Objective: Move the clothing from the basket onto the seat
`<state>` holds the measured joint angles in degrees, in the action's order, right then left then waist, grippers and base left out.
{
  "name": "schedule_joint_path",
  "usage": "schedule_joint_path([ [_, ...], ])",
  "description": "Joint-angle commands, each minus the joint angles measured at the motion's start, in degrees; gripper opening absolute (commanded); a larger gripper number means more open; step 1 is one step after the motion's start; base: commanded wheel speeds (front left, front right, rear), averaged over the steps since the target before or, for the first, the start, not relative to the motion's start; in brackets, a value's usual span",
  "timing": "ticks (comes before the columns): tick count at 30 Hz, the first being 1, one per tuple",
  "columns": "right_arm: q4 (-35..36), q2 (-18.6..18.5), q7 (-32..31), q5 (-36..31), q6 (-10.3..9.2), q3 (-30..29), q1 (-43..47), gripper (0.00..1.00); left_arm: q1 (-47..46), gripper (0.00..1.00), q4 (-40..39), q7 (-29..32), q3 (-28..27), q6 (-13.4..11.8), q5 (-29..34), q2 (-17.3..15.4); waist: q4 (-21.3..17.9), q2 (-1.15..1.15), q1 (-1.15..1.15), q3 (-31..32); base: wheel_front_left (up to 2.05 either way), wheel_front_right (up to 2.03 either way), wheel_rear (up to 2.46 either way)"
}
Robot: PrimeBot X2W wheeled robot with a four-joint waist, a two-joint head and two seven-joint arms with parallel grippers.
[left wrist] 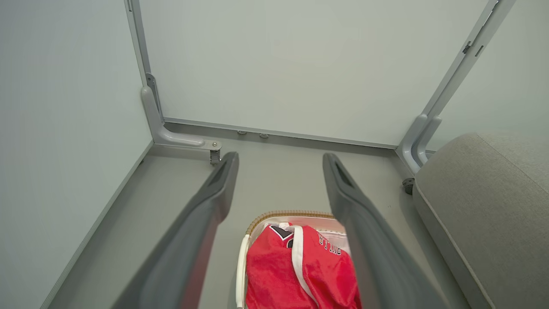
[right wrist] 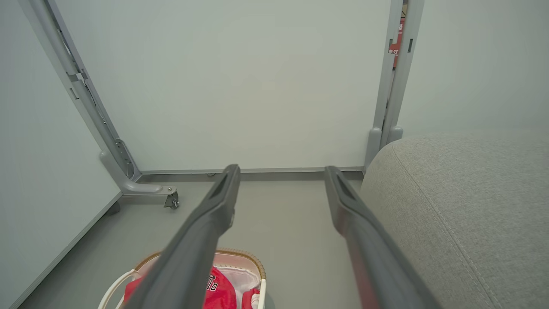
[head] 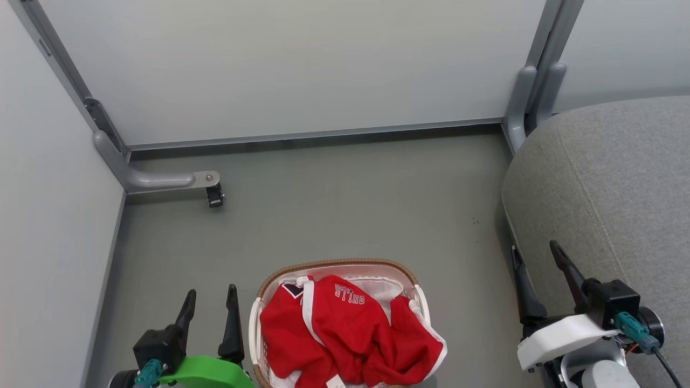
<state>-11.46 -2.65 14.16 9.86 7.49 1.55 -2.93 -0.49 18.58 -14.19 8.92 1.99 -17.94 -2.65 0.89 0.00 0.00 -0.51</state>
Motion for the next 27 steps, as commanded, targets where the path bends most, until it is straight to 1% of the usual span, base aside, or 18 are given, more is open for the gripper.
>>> schedule_joint_path([
  [1,-0.10,-0.35,0.52,-1.24,0.00,0.06,-0.19,1.00,-0.55,1.00,0.07,-0.47,0.05,-0.16,0.92,-0.37,0.01,0.00,0.00,0.02,0.00,0.00,0.00],
  [8,-0.44,-0.40,1.17,-3.88,0.00,0.20,-0.21,1.00,-0.69,1.00,0.94,-1.18,0.71,-0.59,3.14,-0.40,0.06,0.00,0.00,0.07,0.00,0.00,0.00],
  [27,-0.66,-0.39,1.13,-3.45,0.00,0.07,-0.26,1.00,-0.95,1.00,1.79,-0.99,0.91,-1.01,2.09,-0.40,-0.06,0.00,0.00,0.11,0.00,0.00,0.00],
])
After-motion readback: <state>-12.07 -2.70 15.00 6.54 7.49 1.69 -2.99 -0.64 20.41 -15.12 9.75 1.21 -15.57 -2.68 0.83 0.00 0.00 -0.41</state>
